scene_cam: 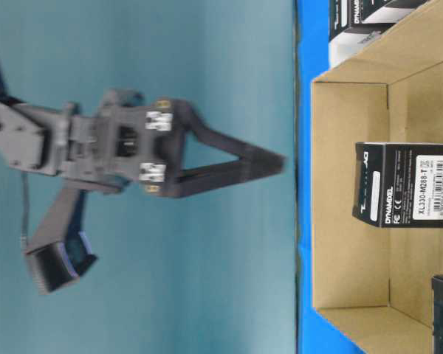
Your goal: Pick the box from inside the cardboard box.
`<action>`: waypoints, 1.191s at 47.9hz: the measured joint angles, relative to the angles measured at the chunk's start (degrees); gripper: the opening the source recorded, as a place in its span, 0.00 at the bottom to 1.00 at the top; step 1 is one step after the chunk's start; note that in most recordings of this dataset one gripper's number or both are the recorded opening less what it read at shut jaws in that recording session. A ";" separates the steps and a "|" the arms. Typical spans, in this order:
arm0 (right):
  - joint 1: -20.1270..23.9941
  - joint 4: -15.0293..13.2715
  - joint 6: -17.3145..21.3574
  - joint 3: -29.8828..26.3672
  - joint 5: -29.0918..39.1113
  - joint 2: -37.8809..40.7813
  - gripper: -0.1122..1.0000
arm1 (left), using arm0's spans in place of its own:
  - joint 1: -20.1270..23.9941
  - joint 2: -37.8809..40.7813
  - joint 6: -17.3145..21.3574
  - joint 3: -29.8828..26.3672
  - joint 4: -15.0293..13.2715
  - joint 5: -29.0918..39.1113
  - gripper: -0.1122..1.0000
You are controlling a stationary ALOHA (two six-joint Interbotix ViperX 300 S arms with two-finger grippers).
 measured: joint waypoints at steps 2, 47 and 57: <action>0.18 -0.09 0.00 0.44 -0.88 0.09 0.97 | -0.18 0.00 0.00 0.00 0.00 0.00 0.04; 0.88 0.26 -0.79 1.41 -6.33 5.27 0.97 | -0.35 0.26 0.09 0.00 0.00 0.09 0.04; 0.88 0.35 -1.23 1.49 -6.59 6.59 0.97 | -0.35 0.35 0.09 0.00 0.00 0.09 0.04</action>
